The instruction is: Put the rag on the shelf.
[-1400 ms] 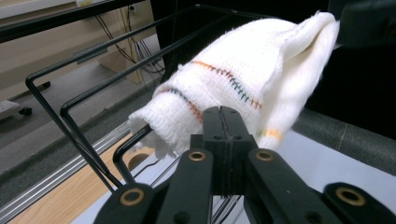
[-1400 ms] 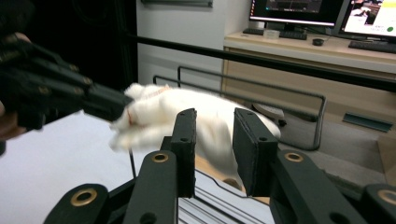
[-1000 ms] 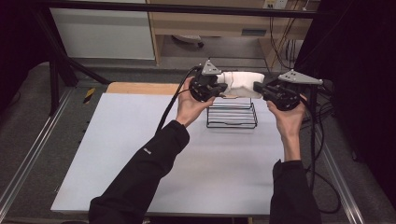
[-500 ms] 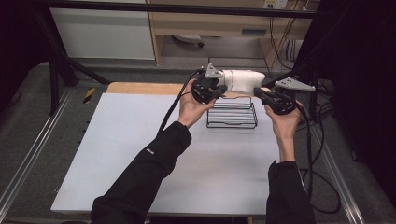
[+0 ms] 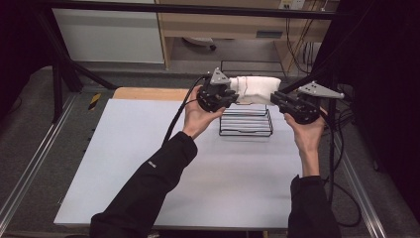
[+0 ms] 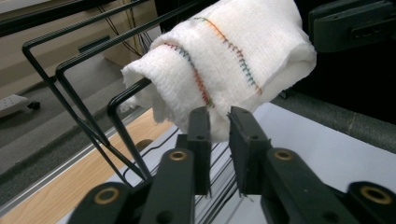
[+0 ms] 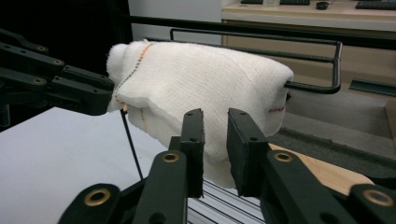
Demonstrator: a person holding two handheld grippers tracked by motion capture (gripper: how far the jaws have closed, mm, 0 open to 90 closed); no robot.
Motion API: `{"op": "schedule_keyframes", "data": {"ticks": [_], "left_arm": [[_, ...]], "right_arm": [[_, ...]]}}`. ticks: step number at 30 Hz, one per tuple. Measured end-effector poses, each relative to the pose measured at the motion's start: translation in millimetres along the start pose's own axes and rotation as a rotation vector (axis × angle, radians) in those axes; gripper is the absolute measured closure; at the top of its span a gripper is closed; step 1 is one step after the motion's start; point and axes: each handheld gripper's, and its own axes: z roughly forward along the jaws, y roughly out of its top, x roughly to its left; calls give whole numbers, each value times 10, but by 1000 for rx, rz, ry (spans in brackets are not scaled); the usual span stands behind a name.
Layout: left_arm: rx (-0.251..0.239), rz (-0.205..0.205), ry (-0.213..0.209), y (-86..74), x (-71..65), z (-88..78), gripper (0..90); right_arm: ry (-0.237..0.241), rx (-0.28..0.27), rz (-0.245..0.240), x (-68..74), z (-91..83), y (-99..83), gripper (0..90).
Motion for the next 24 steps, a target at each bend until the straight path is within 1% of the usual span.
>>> {"op": "schedule_keyframes", "data": {"ticks": [3,5,9,11,13,15,18,19,22,24], "left_arm": [[-4,-3,-1,-10,10,-95,688],[-3,-8,1,-29,20,-154,651],[14,-13,5,-103,38,-271,588],[12,-14,10,-156,47,-339,558],[14,-19,4,-221,65,-405,524],[21,-22,10,-298,80,-469,488],[33,-38,10,-436,109,-562,423],[42,-46,6,-486,119,-592,396],[68,-48,11,-637,144,-695,335],[84,-63,5,-752,170,-765,284]], "right_arm": [[-3,0,-6,32,-63,42,686],[5,-4,-6,52,-94,61,647],[11,6,-6,93,-139,78,536],[9,12,-5,108,-159,73,482],[23,16,12,124,-172,56,406],[27,27,12,149,-177,29,332],[29,38,1,194,-182,-24,261],[36,40,5,207,-183,-45,241],[47,57,10,237,-186,-110,179],[53,70,17,253,-185,-156,145]]}}
